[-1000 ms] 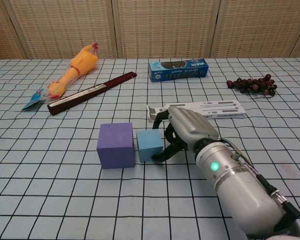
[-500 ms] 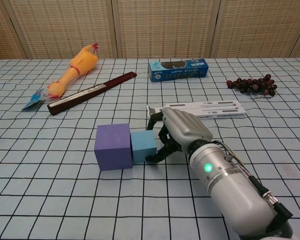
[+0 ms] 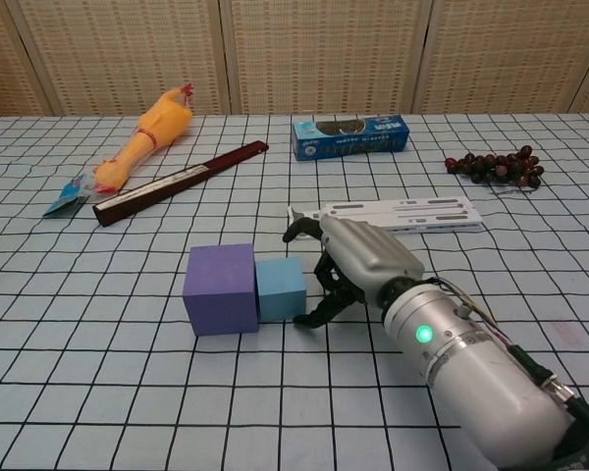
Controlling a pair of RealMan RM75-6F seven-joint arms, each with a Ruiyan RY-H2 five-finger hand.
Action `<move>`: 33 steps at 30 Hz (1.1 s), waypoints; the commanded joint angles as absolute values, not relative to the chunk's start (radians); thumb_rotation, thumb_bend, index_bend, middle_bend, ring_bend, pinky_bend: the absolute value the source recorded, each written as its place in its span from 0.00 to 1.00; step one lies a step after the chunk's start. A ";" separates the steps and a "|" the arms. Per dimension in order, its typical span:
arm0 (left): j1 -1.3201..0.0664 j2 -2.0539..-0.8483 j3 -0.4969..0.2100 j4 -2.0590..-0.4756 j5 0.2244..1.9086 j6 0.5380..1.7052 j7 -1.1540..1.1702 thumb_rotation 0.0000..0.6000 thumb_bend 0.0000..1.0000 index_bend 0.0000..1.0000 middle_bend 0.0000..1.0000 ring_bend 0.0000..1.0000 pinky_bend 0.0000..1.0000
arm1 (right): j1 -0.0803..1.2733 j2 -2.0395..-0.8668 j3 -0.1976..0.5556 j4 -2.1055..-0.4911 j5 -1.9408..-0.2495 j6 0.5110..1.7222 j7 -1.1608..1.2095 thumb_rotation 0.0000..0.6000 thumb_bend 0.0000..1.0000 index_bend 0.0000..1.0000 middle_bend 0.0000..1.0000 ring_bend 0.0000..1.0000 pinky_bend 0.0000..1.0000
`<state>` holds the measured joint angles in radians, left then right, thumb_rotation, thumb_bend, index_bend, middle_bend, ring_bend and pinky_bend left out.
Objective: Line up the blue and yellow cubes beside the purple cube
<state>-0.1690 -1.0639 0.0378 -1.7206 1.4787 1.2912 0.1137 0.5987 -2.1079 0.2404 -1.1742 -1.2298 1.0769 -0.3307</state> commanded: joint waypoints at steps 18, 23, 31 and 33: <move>-0.167 -1.064 0.038 -1.727 1.475 1.294 0.122 1.00 0.45 0.00 0.00 0.00 0.28 | 0.570 -1.950 0.223 -1.507 -1.048 1.191 -0.810 1.00 0.46 0.46 0.91 0.97 0.99; -0.170 -1.065 0.038 -1.728 1.473 1.289 0.126 1.00 0.45 0.00 0.00 0.00 0.29 | 0.583 -1.954 0.241 -1.510 -0.959 1.152 -0.815 1.00 0.52 0.48 0.91 0.97 0.99; -0.170 -1.065 0.037 -1.727 1.469 1.287 0.122 1.00 0.45 0.00 0.00 0.00 0.29 | 0.594 -1.945 0.231 -1.500 -0.959 1.095 -0.702 1.00 0.55 0.48 0.92 0.98 0.99; -0.171 -1.065 0.038 -1.728 1.470 1.287 0.122 1.00 0.45 0.00 0.00 0.00 0.29 | 0.595 -1.945 0.224 -1.494 -0.977 1.094 -0.676 1.00 0.55 0.48 0.92 0.98 0.99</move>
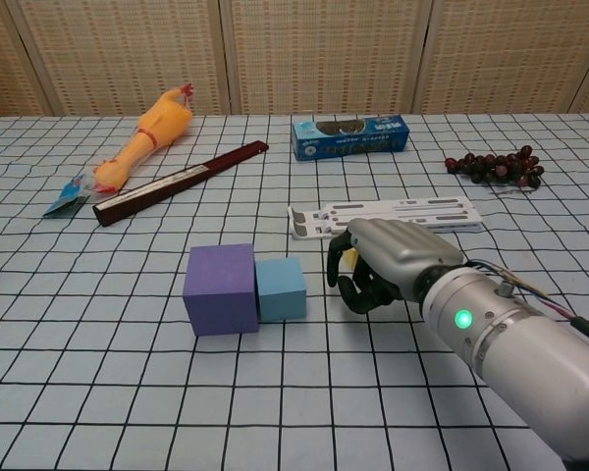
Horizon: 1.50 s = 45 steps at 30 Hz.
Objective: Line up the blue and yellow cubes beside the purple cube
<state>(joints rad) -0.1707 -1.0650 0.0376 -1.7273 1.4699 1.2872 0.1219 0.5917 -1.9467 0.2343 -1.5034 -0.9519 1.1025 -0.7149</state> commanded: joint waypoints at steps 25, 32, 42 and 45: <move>-0.172 -1.064 0.041 -1.732 1.472 1.284 0.125 1.00 0.45 0.00 0.00 0.00 0.29 | 0.600 -1.957 0.169 -1.422 -1.105 1.078 -0.473 1.00 0.55 0.48 0.92 0.99 0.99; -0.173 -1.064 0.041 -1.732 1.472 1.283 0.125 1.00 0.45 0.00 0.00 0.00 0.29 | 0.599 -1.960 0.159 -1.396 -1.147 1.071 -0.412 1.00 0.55 0.48 0.92 0.99 0.99; -0.174 -1.063 0.041 -1.732 1.472 1.281 0.124 1.00 0.45 0.00 0.00 0.00 0.29 | 0.596 -1.964 0.155 -1.371 -1.160 1.061 -0.387 1.00 0.55 0.47 0.92 0.99 0.99; -0.174 -1.064 0.042 -1.731 1.472 1.281 0.124 1.00 0.45 0.00 0.00 0.00 0.29 | 0.596 -1.950 0.151 -1.382 -1.167 1.060 -0.393 1.00 0.55 0.46 0.92 0.99 0.99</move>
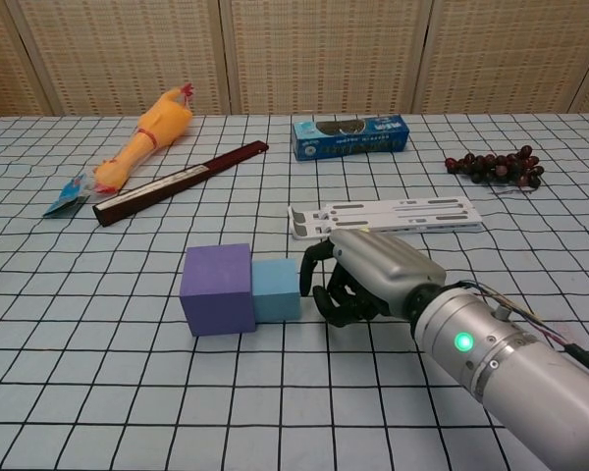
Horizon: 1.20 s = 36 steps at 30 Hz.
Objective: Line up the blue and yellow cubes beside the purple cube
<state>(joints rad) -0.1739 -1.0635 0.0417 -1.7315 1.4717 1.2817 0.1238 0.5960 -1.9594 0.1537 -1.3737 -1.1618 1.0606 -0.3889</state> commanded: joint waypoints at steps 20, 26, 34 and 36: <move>-0.169 -1.063 0.039 -1.739 1.462 1.289 0.134 1.00 0.45 0.00 0.00 0.00 0.29 | 0.577 -1.792 0.125 -1.370 -1.311 1.141 -0.447 1.00 0.10 0.27 0.92 0.99 0.99; -0.171 -1.064 0.039 -1.738 1.461 1.285 0.137 1.00 0.45 0.00 0.00 0.00 0.29 | 0.591 -1.836 0.133 -1.259 -1.313 1.104 -0.364 1.00 0.10 0.29 0.92 0.99 0.99; -0.172 -1.063 0.038 -1.738 1.456 1.282 0.131 1.00 0.45 0.00 0.00 0.00 0.29 | 0.613 -1.892 0.158 -1.172 -1.335 1.106 -0.283 1.00 0.10 0.35 0.93 0.99 1.00; -0.172 -1.062 0.038 -1.738 1.457 1.280 0.131 1.00 0.45 0.00 0.00 0.00 0.29 | 0.618 -1.900 0.165 -1.159 -1.335 1.103 -0.276 1.00 0.10 0.36 0.93 0.99 1.00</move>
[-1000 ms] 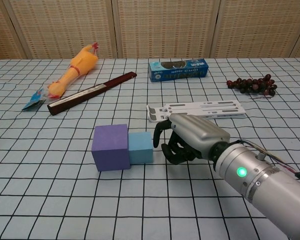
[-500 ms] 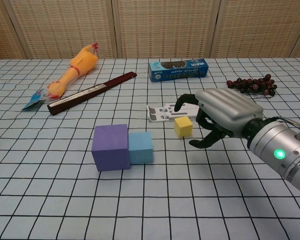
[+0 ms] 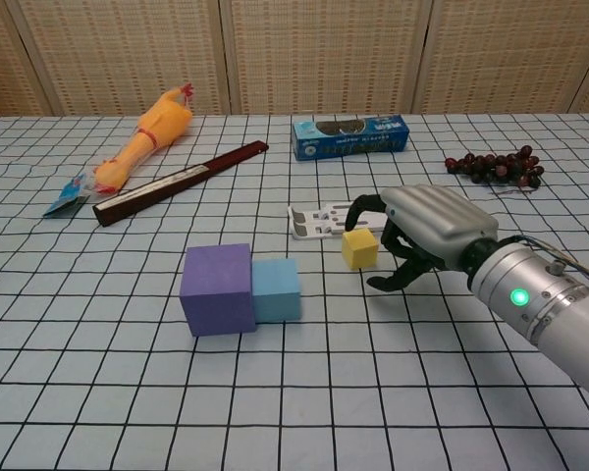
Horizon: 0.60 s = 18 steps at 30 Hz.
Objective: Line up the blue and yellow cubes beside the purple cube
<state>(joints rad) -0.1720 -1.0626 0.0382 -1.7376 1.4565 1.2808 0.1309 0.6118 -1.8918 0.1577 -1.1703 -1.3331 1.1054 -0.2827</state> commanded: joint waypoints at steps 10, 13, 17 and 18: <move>-0.173 -1.062 0.038 -1.739 1.454 1.278 0.133 1.00 0.45 0.00 0.00 0.00 0.29 | 0.639 -1.915 0.210 -1.128 -1.267 1.055 -0.310 1.00 0.10 0.38 0.93 1.00 1.00; -0.173 -1.063 0.038 -1.739 1.453 1.277 0.135 1.00 0.45 0.00 0.00 0.00 0.29 | 0.649 -1.922 0.229 -1.107 -1.245 1.040 -0.310 1.00 0.10 0.39 0.93 1.00 1.00; -0.173 -1.064 0.039 -1.740 1.452 1.277 0.138 1.00 0.45 0.00 0.00 0.00 0.29 | 0.666 -1.937 0.249 -1.071 -1.225 1.018 -0.290 1.00 0.10 0.41 0.94 1.00 1.00; -0.174 -1.064 0.039 -1.740 1.452 1.276 0.139 1.00 0.45 0.00 0.00 0.00 0.29 | 0.669 -1.940 0.252 -1.063 -1.222 1.014 -0.283 1.00 0.10 0.42 0.94 1.00 1.00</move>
<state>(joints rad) -0.1736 -1.0637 0.0386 -1.7402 1.4522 1.2766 0.1388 0.6626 -1.9340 0.2458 -1.0726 -1.2280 1.0216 -0.2925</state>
